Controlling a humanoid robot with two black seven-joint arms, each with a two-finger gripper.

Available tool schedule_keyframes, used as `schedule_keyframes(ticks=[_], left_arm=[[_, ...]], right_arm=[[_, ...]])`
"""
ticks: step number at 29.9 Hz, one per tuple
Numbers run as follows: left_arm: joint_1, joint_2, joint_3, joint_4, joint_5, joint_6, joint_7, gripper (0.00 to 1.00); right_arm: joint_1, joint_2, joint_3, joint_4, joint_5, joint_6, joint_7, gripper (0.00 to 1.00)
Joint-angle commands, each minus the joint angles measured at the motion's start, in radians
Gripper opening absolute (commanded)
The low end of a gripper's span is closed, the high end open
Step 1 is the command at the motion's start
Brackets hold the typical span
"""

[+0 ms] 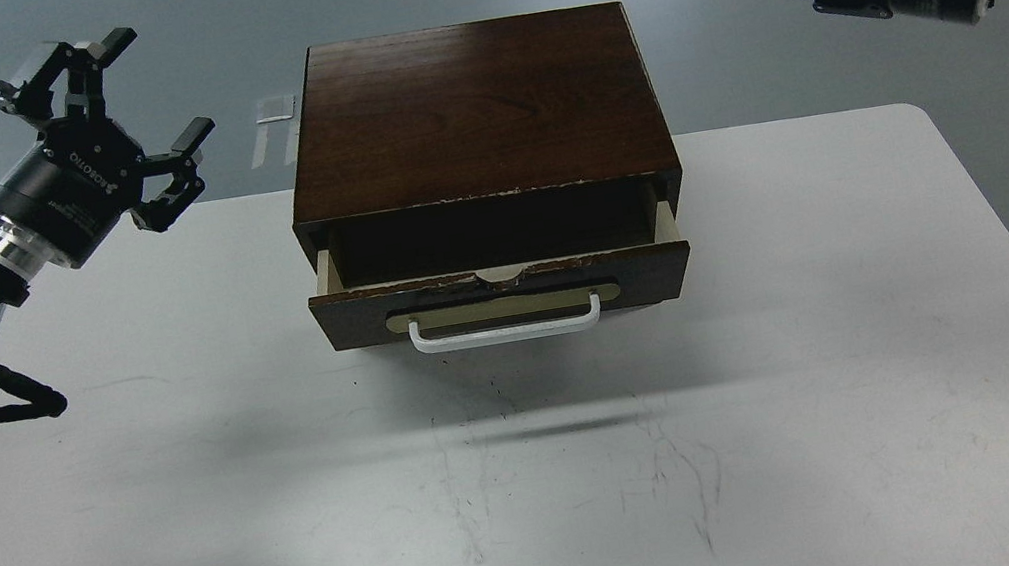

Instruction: Put corn in drawer with both arms

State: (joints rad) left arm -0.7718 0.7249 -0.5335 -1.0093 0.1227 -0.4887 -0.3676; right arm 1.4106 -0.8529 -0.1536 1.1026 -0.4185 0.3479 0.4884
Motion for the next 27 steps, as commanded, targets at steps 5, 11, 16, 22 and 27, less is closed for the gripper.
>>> schedule_keyframes(ticks=[5,11,16,22,27], left_arm=[[0.008,-0.033,0.001,0.006,0.002,0.0,-0.002,0.98],[0.026,-0.045,0.0,0.011,0.002,0.0,-0.002,0.98],[0.031,-0.061,0.0,0.014,0.002,0.0,-0.002,0.98],[0.039,-0.068,-0.006,0.014,0.002,0.0,-0.002,0.98],[0.052,-0.067,-0.014,0.014,0.002,0.0,-0.002,0.98]], right_arm=[[-0.264,0.02,0.1,-0.087,0.36,0.002,0.0,0.98],[-0.393,0.069,0.146,-0.106,0.562,0.005,0.0,0.98],[-0.456,0.113,0.203,-0.102,0.59,0.011,0.0,0.98],[-0.498,0.13,0.246,-0.093,0.586,0.017,0.0,0.99],[-0.499,0.132,0.246,-0.092,0.586,0.019,0.0,1.0]])
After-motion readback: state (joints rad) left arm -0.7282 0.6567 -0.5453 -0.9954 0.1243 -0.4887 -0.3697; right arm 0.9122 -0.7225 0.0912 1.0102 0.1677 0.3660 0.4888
